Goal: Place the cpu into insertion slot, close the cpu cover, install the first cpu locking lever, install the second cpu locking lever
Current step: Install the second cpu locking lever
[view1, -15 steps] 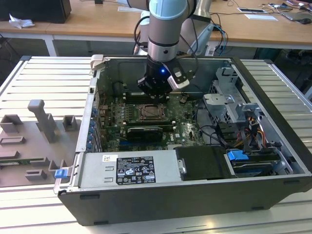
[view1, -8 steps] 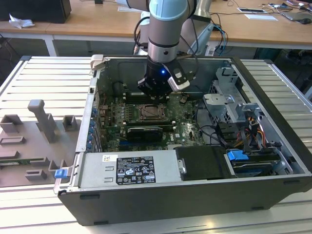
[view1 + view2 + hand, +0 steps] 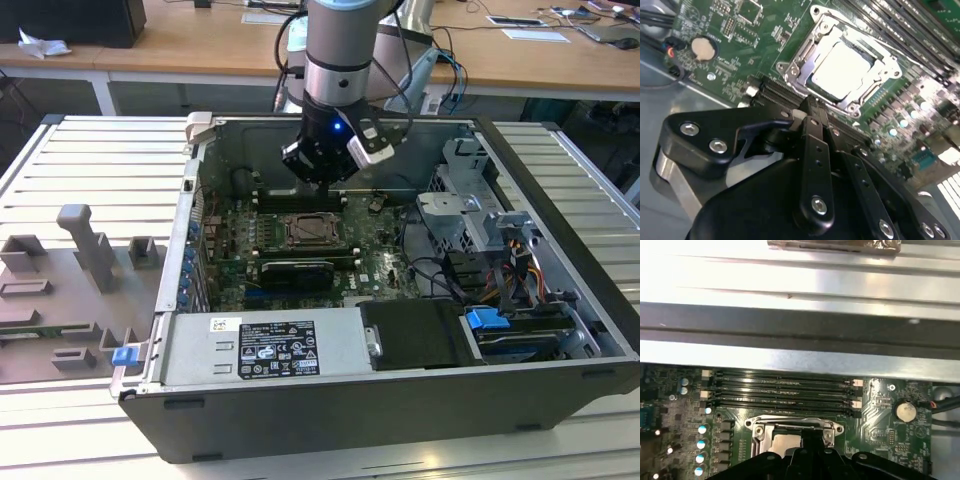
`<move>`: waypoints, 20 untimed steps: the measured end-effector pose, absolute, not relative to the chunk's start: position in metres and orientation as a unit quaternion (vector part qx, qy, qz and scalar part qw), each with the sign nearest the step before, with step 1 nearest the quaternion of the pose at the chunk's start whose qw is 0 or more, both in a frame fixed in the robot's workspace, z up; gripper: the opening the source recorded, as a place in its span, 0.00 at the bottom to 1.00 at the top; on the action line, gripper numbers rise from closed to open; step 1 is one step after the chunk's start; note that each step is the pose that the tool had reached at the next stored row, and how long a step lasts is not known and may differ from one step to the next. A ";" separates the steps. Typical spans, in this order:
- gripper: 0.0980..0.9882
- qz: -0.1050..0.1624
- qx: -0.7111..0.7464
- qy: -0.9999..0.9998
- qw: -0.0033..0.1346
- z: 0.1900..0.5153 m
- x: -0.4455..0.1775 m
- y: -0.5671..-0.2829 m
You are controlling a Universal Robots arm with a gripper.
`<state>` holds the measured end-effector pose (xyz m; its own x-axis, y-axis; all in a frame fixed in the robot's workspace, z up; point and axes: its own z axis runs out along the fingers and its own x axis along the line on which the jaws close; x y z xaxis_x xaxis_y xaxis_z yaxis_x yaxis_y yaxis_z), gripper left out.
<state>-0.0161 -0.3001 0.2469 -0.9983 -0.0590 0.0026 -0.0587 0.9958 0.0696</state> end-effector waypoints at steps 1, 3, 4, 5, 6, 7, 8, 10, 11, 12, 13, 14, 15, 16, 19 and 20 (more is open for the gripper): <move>0.01 -0.035 0.029 -0.999 0.002 0.248 -0.016 -0.300; 0.01 -0.035 0.030 -0.999 0.002 0.248 -0.016 -0.303; 0.01 -0.035 0.029 -0.999 0.002 0.248 -0.016 -0.304; 0.01 -0.035 0.029 -0.999 0.002 0.248 -0.016 -0.307; 0.01 -0.035 0.029 -0.999 0.002 0.248 -0.016 -0.311; 0.01 -0.035 0.029 -0.999 0.002 0.248 -0.016 -0.315; 0.01 -0.035 0.029 -0.999 0.002 0.248 -0.016 -0.317; 0.01 -0.035 0.029 -0.999 0.002 0.248 -0.016 -0.323; 0.01 -0.035 0.029 -0.999 0.002 0.248 -0.016 -0.326; 0.01 -0.035 0.029 -0.999 0.002 0.248 -0.016 -0.331; 0.01 -0.035 0.029 -0.999 0.002 0.248 -0.016 -0.338; 0.01 -0.035 0.029 -0.999 0.002 0.247 -0.016 -0.346; 0.01 -0.036 0.029 -0.999 0.002 0.247 -0.016 -0.350; 0.01 -0.036 0.029 -0.999 0.002 0.247 -0.016 -0.354; 0.01 -0.042 0.030 -0.999 0.003 0.244 -0.017 -0.362; 0.01 -0.043 0.031 -0.999 0.003 0.244 -0.017 -0.363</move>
<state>-0.0169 -0.3634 0.2435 -0.9981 -0.0619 0.0037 -0.0614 0.9943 0.0868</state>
